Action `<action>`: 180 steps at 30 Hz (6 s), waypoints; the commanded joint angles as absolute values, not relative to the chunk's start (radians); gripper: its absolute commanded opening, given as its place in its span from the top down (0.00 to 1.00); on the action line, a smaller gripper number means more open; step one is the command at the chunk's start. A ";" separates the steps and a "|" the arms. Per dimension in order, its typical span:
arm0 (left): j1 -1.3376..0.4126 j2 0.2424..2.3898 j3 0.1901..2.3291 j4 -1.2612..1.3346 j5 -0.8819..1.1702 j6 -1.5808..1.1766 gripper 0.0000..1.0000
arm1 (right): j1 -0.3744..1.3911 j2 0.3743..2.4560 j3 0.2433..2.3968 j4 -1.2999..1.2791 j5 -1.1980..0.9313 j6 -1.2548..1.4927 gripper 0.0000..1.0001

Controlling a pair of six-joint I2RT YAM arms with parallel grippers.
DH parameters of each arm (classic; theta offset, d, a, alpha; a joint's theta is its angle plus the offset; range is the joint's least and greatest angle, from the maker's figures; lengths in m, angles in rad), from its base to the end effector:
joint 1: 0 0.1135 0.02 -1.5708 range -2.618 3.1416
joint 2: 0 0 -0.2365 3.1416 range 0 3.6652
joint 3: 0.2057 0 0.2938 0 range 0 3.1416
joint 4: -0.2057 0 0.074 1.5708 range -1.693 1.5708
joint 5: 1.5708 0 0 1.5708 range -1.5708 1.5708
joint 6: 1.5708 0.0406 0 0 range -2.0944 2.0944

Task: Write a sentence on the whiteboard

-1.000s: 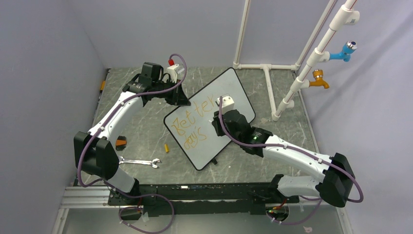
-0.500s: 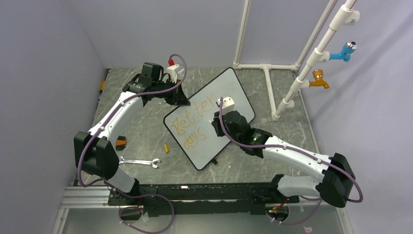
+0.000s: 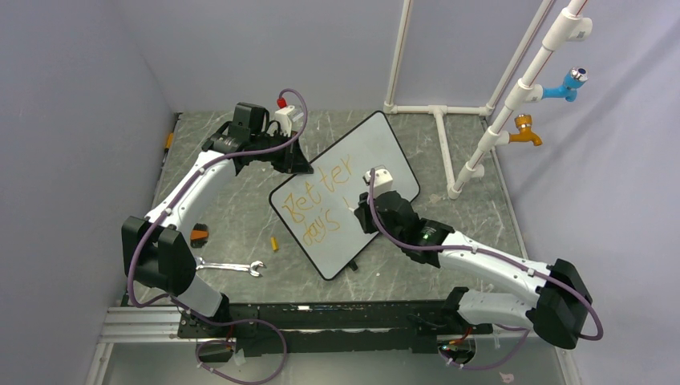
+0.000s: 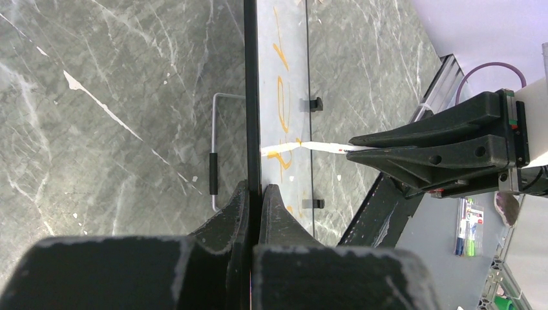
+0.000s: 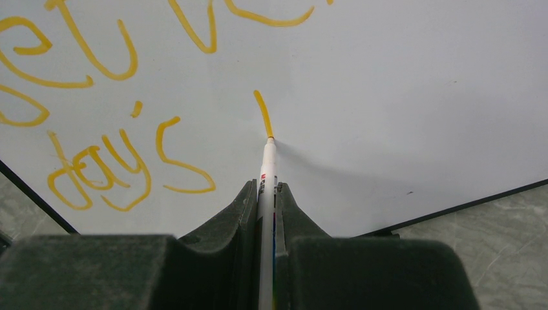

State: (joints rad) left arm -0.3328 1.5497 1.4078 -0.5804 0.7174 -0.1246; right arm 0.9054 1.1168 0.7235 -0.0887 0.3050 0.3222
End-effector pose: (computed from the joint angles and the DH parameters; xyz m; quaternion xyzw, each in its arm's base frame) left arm 0.3568 -0.1516 0.2995 0.2324 0.8337 -0.3990 0.3029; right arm 0.1978 0.2323 0.2190 -0.1677 0.8324 0.1886 0.4933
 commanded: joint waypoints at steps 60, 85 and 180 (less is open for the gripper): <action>-0.373 1.549 1.416 -0.591 0.745 -0.051 1.00 | 0.832 1.159 0.812 -0.214 0.241 0.320 1.00; -0.373 1.450 1.414 -0.593 0.742 -0.048 1.00 | 0.818 1.159 0.928 -0.200 0.321 0.280 1.00; -0.373 1.550 1.413 -0.589 0.746 -0.051 1.00 | 0.694 1.180 0.779 -0.183 0.170 0.276 1.00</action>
State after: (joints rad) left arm -0.3382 1.5532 1.4086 -0.5949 0.7052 -0.1249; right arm 0.6891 1.1545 0.7837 -0.1200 0.1314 0.2943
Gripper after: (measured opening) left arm 0.034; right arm 0.122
